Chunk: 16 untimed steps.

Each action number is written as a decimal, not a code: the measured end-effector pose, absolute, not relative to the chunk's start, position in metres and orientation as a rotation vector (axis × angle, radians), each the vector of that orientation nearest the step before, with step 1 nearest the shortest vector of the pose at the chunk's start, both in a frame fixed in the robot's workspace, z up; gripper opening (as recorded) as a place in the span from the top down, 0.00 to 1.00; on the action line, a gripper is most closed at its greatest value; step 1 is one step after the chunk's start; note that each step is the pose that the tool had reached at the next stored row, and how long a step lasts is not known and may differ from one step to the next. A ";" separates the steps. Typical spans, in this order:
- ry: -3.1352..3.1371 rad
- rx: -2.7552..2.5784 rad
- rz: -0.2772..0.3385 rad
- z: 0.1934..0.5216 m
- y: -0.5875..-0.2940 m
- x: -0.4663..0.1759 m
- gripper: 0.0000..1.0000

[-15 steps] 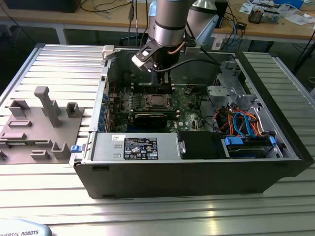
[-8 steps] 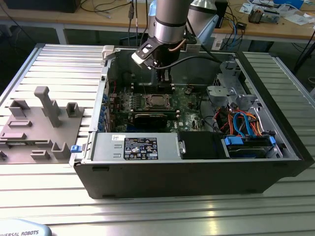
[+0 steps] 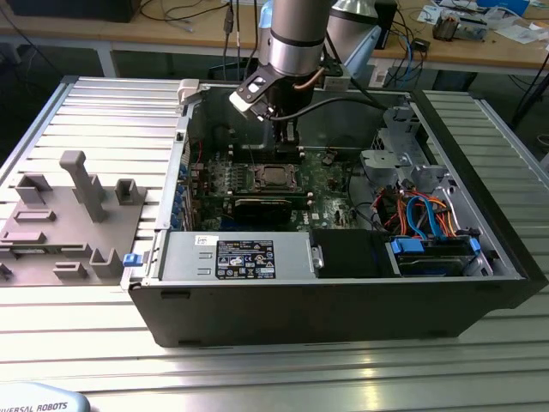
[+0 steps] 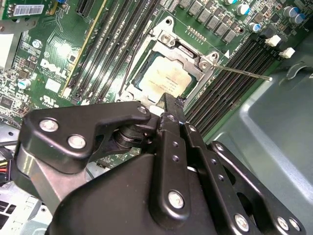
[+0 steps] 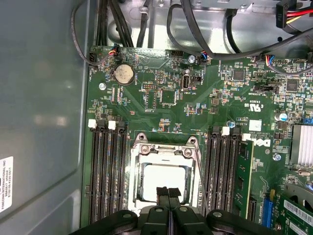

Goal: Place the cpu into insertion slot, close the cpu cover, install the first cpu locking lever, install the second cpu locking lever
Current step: 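Install the first cpu locking lever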

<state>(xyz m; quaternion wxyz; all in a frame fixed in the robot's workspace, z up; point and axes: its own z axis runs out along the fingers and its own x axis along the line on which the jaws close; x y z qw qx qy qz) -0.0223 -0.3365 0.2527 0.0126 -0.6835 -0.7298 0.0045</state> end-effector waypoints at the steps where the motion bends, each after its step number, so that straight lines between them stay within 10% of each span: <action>1: -2.274 -2.130 0.014 0.253 -0.337 -0.022 0.89; 16: -2.355 -2.042 0.015 0.253 -0.337 -0.022 0.89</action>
